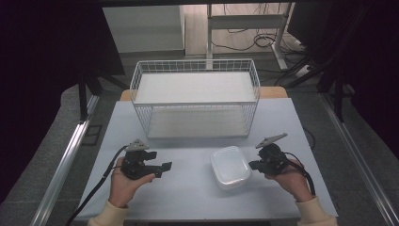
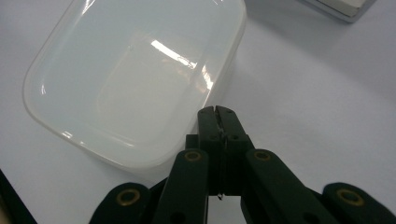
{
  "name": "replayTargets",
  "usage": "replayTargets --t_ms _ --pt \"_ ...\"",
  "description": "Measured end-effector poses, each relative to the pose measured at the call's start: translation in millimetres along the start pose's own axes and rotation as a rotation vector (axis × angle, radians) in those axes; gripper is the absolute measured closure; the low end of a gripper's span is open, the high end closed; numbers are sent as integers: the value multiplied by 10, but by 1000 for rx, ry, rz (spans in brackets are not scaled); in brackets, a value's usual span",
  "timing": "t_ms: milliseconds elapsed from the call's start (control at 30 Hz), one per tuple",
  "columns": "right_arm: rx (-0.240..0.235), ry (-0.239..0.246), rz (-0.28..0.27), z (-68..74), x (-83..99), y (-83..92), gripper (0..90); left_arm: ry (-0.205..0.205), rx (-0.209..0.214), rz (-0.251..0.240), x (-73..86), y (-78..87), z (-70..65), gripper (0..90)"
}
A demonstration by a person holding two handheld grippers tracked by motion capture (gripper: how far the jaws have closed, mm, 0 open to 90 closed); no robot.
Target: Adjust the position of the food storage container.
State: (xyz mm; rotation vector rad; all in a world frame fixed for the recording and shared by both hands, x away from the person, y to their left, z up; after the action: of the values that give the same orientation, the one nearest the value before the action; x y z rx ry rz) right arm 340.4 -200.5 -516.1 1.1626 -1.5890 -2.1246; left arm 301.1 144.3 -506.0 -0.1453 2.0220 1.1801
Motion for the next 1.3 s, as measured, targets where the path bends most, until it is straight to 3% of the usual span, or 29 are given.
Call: replayTargets --t_ms 700,867,1300 --pt "-97 61 -7 382 -145 -218 895 5 0 3 3 -7 15 223" --pt "-92 88 -18 488 -254 -304 895 7 0 3 3 -8 16 224" --pt "-86 85 -57 509 -320 -332 895 7 5 -2 -1 -4 10 224"
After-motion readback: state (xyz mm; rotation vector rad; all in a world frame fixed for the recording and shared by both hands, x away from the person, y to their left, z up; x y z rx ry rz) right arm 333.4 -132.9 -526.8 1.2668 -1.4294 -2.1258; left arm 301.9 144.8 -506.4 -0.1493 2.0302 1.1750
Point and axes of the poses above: each handheld gripper's, and its own axes: y roughly backward along the jaws, x roughly out of its underside, z roughly to its left, the point moved 7 cm from there along -y, roughly forward along the jaws, and after that the axes turned 5 degrees about z, right-handed, at the moved point
